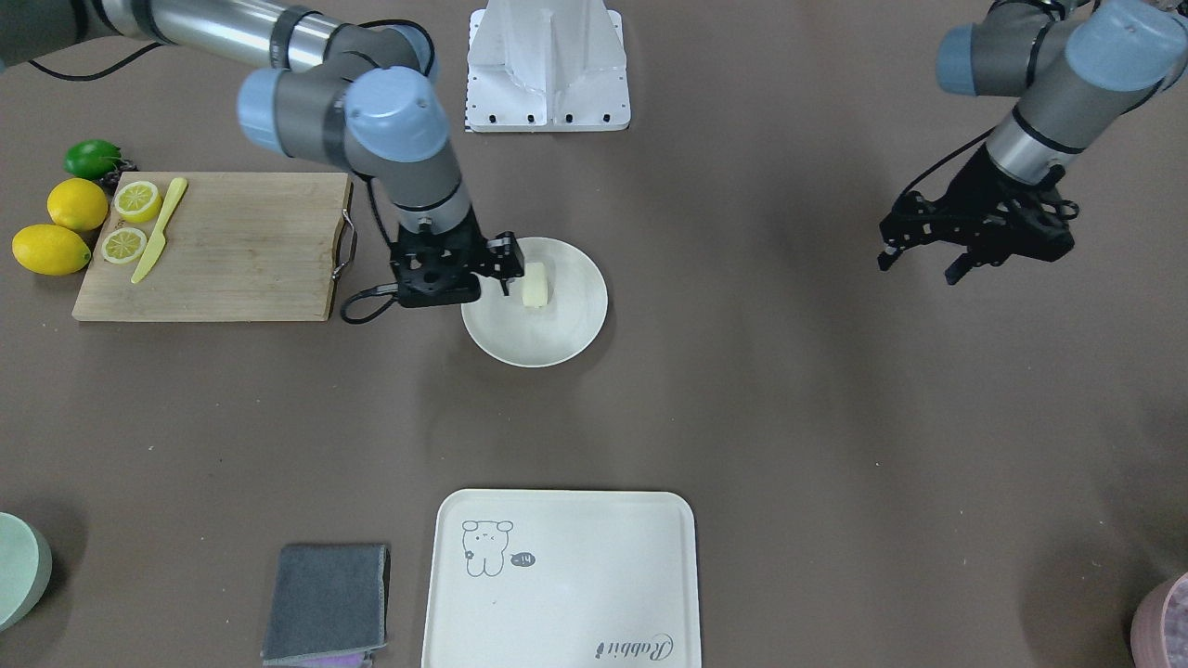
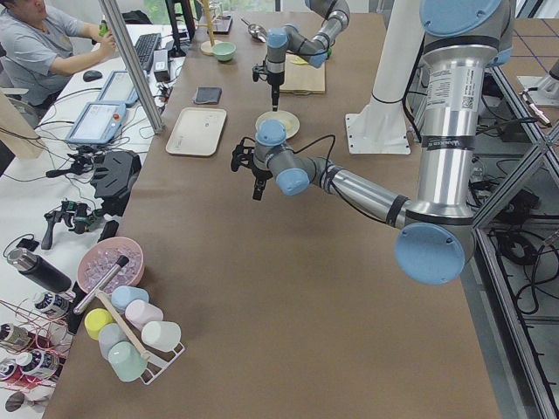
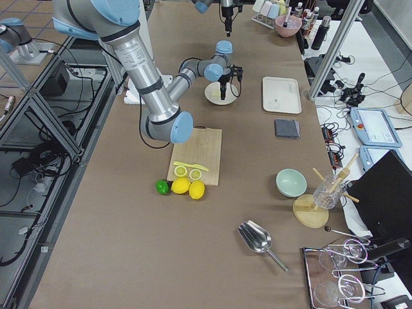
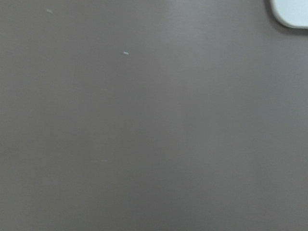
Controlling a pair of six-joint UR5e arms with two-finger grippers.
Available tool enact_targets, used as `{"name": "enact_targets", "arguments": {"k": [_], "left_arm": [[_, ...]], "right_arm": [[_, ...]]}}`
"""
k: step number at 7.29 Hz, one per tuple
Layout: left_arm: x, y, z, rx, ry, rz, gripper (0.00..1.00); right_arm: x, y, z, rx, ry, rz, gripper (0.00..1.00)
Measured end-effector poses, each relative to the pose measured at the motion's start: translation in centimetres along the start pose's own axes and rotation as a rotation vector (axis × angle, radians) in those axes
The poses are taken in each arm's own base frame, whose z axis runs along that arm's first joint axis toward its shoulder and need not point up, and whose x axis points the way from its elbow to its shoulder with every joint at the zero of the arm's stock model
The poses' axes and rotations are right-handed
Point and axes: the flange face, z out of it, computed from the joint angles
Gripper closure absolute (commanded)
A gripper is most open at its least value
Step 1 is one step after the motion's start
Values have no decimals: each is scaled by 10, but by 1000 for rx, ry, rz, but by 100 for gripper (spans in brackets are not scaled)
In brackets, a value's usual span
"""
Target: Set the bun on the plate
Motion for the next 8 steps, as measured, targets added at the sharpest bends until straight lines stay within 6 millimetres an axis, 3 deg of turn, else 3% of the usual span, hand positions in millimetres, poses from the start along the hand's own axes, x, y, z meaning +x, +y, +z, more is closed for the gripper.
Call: {"name": "enact_targets", "arguments": {"k": [2, 3, 4, 5, 6, 7, 8], "left_arm": [[-114, 17, -43, -57, -80, 110, 3], [-170, 37, -61, -103, -79, 111, 3], [-212, 57, -73, -129, -79, 73, 3], [-237, 74, -79, -141, -91, 36, 3], [-250, 83, -82, -146, -110, 17, 3], [-254, 88, -84, -147, -120, 10, 3], [-255, 89, -86, -142, -123, 9, 2]], "right_arm": [[175, -42, -52, -22, 16, -122, 0], [266, -50, -83, -27, 14, -152, 0], [349, -44, -103, -29, 28, -179, 0], [423, -31, -113, -37, 55, -209, 0], [489, -12, -121, -48, 81, -218, 0], [550, 10, -127, -58, 101, -216, 0], [597, 28, -131, -67, 114, -219, 0]]}}
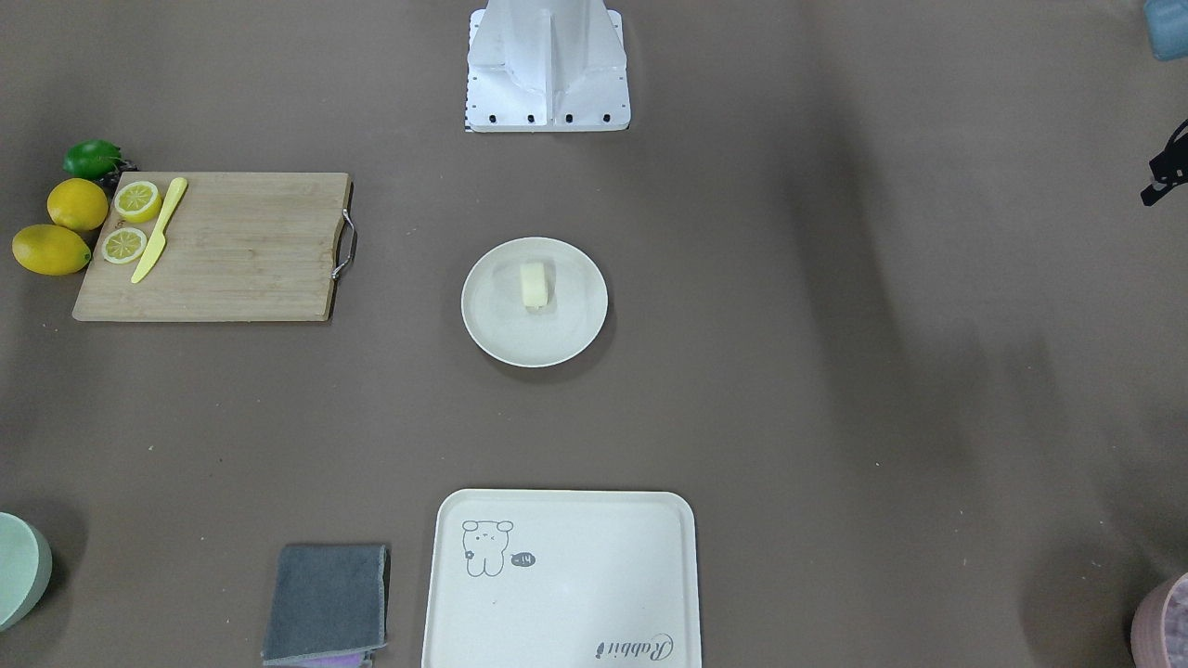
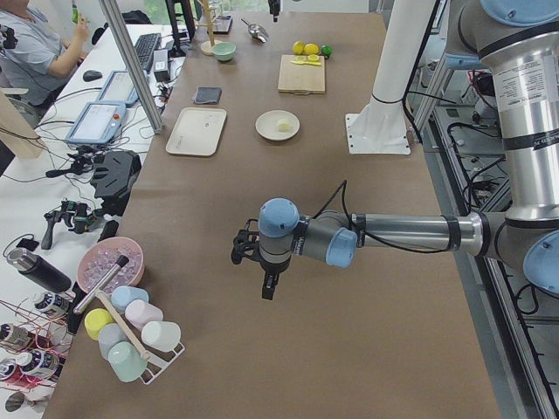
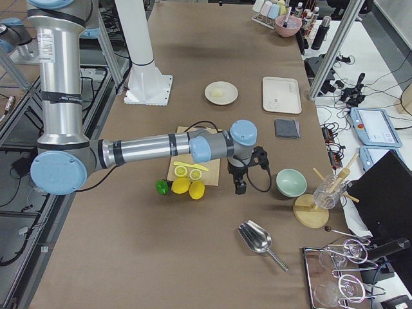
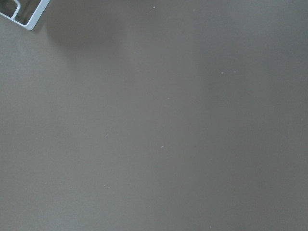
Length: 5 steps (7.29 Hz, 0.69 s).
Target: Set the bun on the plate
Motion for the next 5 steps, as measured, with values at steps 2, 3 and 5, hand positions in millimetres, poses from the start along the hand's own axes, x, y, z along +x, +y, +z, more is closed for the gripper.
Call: {"name": "enact_targets", "arguments": {"k": [2, 3, 5], "left_arm": [[2, -4, -4, 12, -1, -3, 2], [6, -9, -9, 21, 6, -2, 2], [18, -29, -30, 20, 43, -54, 2]], "right_arm": [[40, 26, 3, -9, 5, 8, 0], [49, 30, 7, -16, 6, 17, 0], [60, 35, 12, -28, 14, 33, 0]]}}
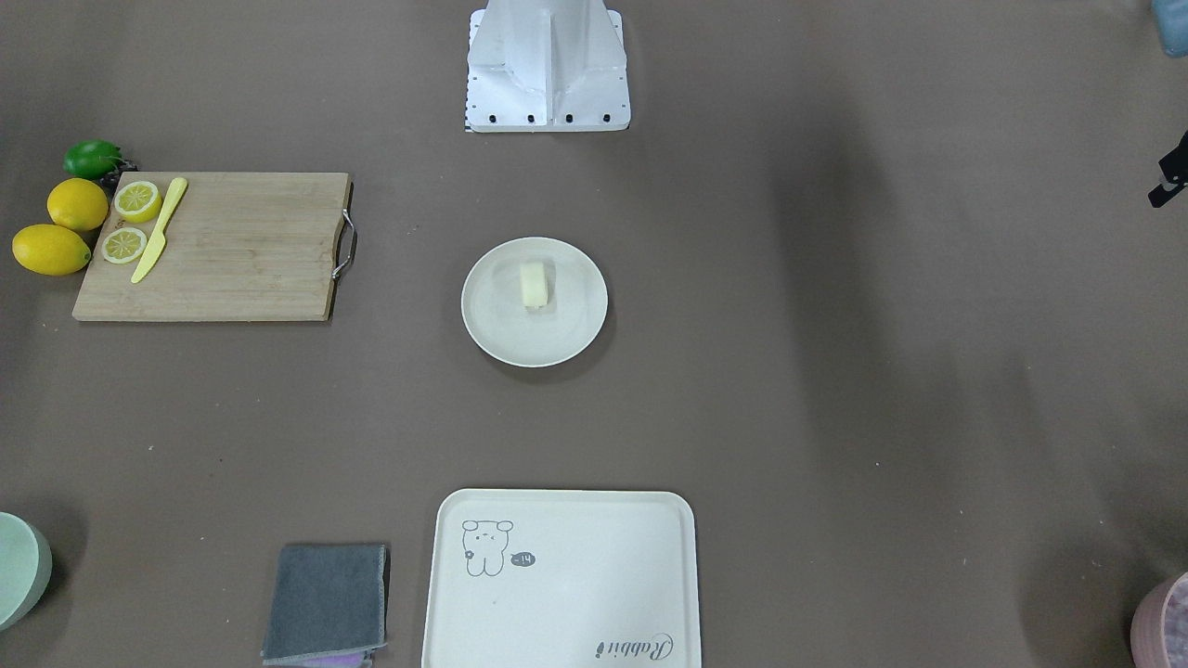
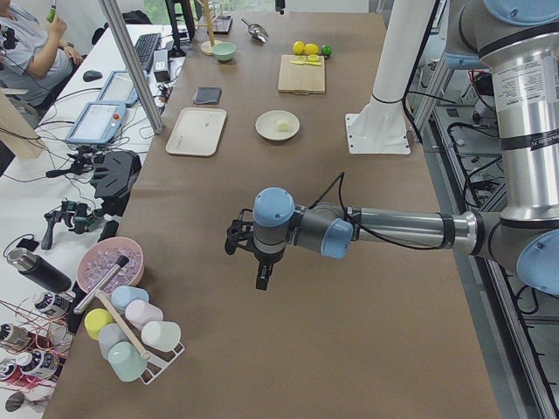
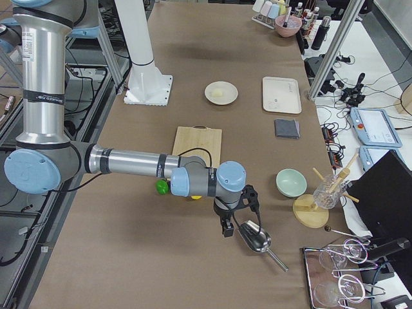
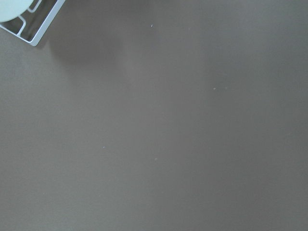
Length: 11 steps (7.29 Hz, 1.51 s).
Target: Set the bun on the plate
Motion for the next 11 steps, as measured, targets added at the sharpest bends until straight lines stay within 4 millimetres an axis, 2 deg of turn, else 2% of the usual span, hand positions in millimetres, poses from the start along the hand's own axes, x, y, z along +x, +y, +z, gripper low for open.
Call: {"name": "enact_targets", "arguments": {"k": [1, 4, 11], "left_arm": [[7, -7, -11, -8, 9, -25, 2], [19, -9, -34, 21, 3, -19, 2], [23, -9, -38, 47, 14, 10, 2]], "right_arm": [[4, 3, 0, 1, 2, 7, 0], [8, 6, -2, 6, 5, 13, 0], [11, 12, -2, 7, 4, 24, 0]]}}
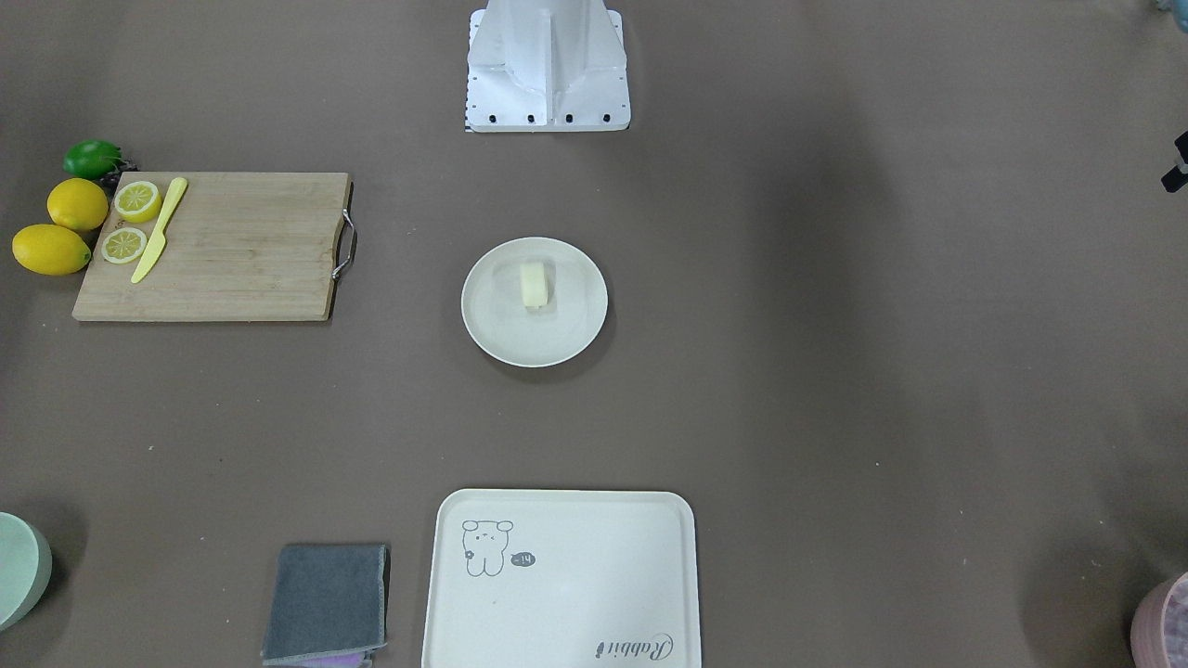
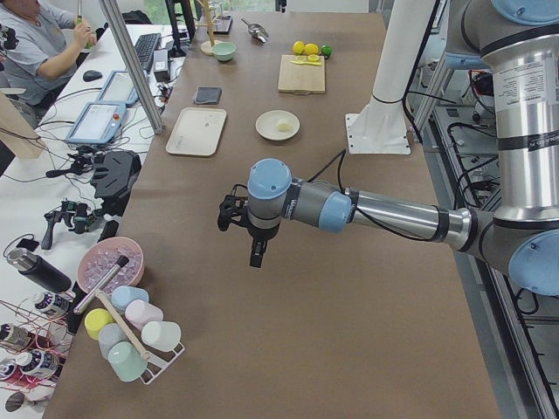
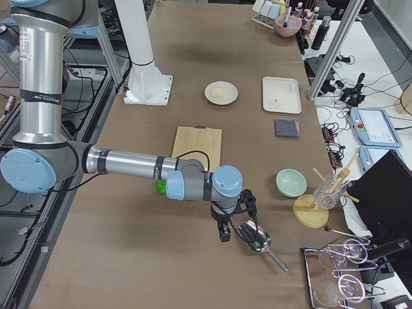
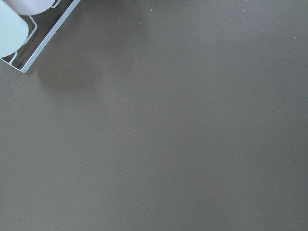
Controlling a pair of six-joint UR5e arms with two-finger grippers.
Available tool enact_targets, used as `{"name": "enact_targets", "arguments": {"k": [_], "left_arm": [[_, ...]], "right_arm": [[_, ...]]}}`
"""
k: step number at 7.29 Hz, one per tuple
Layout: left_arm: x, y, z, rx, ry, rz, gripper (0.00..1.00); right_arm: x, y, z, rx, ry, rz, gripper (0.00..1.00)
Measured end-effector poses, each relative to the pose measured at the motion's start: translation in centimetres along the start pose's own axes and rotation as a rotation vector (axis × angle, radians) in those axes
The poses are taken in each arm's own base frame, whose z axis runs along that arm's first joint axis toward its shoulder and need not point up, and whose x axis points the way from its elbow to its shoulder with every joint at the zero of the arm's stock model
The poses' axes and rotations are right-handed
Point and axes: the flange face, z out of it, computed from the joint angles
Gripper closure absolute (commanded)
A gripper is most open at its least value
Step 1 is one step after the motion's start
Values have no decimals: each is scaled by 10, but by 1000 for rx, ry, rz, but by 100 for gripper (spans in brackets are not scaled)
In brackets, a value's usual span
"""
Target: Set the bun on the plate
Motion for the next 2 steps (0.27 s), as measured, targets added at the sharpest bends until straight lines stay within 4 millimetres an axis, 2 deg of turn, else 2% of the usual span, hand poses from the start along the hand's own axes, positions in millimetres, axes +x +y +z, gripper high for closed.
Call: {"name": "enact_targets", "arguments": {"k": [2], "left_arm": [[1, -1, -1, 9, -4, 8, 2]], "right_arm": [[1, 3, 1, -2, 0, 3, 0]]}}
